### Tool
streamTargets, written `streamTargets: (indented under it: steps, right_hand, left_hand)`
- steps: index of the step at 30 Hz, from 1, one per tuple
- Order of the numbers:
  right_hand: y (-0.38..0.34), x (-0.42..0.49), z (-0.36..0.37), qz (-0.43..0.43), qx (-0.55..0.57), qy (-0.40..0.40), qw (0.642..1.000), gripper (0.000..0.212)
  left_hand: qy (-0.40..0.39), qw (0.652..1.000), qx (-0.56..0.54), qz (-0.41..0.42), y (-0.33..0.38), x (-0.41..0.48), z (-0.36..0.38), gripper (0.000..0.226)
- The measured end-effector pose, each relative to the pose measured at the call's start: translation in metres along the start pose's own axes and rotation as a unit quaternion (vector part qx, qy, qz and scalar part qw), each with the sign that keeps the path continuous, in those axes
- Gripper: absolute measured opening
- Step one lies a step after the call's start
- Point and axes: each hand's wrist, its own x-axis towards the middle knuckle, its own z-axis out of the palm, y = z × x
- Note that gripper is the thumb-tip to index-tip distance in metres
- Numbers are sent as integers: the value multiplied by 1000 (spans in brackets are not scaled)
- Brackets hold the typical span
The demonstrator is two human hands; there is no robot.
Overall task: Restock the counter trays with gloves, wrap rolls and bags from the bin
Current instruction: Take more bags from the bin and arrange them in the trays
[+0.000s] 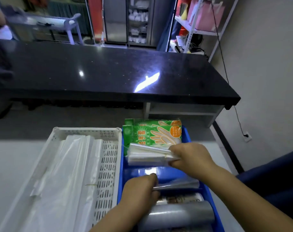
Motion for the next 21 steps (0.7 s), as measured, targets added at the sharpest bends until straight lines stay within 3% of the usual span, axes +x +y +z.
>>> streamTargets:
  steps: [5,10,21]
  right_hand:
    - [-4,7,35,-52,-32,-112,992,20]
    - [0,10,58,-33,56,-169,984,19]
    - [11,13,58,-116,65,-87,987,51]
  left_hand:
    - [4,1000,21,-13,4,-9,4,24]
    - [9,999,-3,-41,5,-10,7,22]
    - [52,997,18,-49,12,-7,1,21]
